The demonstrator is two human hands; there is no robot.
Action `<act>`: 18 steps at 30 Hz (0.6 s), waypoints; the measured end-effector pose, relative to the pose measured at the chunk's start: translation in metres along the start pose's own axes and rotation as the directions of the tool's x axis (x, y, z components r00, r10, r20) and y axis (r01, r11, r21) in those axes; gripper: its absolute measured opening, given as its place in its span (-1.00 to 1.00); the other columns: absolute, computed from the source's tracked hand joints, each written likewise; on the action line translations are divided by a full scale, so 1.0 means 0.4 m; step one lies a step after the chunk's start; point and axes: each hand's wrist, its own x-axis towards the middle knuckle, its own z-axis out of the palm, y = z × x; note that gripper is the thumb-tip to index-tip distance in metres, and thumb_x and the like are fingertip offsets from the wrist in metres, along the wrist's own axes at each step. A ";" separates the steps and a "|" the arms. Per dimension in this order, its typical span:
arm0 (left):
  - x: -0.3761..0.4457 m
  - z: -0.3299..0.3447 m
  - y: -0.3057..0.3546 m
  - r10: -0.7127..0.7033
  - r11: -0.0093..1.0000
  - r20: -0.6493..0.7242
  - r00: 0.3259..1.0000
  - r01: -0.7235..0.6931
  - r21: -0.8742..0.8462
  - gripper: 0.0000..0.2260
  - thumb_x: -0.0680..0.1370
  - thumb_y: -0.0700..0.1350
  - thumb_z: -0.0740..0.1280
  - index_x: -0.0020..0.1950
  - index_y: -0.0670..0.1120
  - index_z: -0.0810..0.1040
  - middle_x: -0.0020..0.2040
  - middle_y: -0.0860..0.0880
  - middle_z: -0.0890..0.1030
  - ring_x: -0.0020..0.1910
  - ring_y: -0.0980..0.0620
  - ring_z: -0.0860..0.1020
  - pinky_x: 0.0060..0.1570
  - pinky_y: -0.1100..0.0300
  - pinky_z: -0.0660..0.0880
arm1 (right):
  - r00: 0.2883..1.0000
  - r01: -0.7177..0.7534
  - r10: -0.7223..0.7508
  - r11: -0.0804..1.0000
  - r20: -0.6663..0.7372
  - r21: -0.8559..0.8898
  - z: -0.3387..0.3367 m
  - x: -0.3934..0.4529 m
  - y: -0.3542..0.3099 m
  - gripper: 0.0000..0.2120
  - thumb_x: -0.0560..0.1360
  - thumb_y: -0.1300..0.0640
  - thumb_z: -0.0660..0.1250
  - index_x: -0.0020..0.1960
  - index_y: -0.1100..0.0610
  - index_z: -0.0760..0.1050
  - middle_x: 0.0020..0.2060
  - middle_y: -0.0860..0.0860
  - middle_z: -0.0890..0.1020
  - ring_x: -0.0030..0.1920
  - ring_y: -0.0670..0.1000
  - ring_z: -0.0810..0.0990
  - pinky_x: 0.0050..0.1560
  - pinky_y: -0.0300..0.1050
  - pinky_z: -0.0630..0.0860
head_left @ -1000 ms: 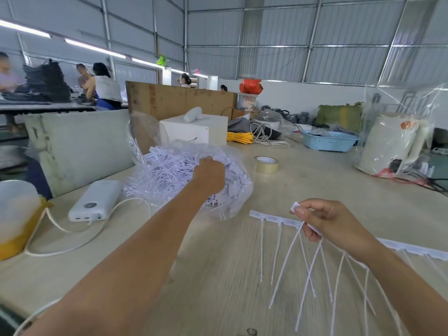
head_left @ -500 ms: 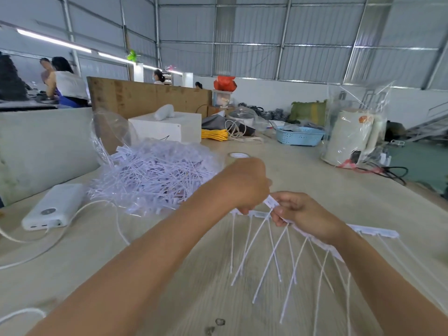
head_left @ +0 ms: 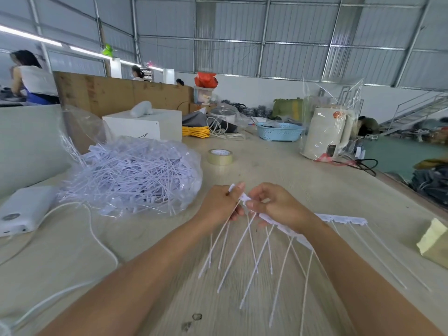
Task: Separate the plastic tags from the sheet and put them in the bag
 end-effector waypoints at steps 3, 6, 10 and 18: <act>-0.002 0.002 -0.006 0.054 0.998 -0.009 0.999 -0.054 0.020 -0.66 0.59 -0.04 0.26 -0.36 -0.11 0.54 -0.60 0.08 0.49 -0.65 0.20 0.37 -0.58 0.41 0.30 | 0.993 -0.020 0.024 0.999 0.113 -0.035 0.003 -0.013 0.004 -0.85 0.54 0.19 0.31 -0.11 0.27 0.55 -0.29 0.11 0.57 -0.38 0.00 0.56 -0.37 -0.18 0.52; 0.003 0.000 -0.010 0.081 0.992 0.008 0.997 -0.081 0.098 -0.63 0.56 -0.09 0.32 -0.46 -0.10 0.49 -0.64 0.08 0.44 -0.65 0.21 0.35 -0.55 0.39 0.29 | 0.992 0.053 -0.034 0.987 0.125 -0.154 0.010 -0.011 0.004 -0.79 0.55 0.20 0.29 -0.22 0.23 0.58 -0.47 0.01 0.53 -0.52 -0.08 0.46 -0.45 -0.24 0.42; 0.017 -0.004 -0.002 0.067 0.979 -0.014 0.998 -0.063 0.193 -0.55 0.55 -0.10 0.32 -0.55 -0.09 0.40 -0.68 0.09 0.39 -0.67 0.20 0.34 -0.54 0.37 0.27 | 0.989 0.135 -0.116 0.964 0.096 -0.230 0.013 -0.001 0.004 -0.75 0.54 0.23 0.29 -0.30 0.21 0.56 -0.44 0.18 0.48 -0.55 -0.05 0.39 -0.48 -0.25 0.34; 0.022 -0.032 0.027 -0.050 0.989 0.073 0.996 0.039 0.145 -0.62 0.52 -0.12 0.35 -0.50 -0.15 0.43 -0.55 -0.08 0.42 -0.60 0.06 0.32 -0.53 0.34 0.26 | 0.967 0.255 -0.237 0.915 0.097 -0.312 0.006 -0.005 -0.017 -0.64 0.49 0.24 0.35 -0.44 -0.03 0.54 -0.56 0.00 0.47 -0.60 -0.11 0.39 -0.47 -0.28 0.35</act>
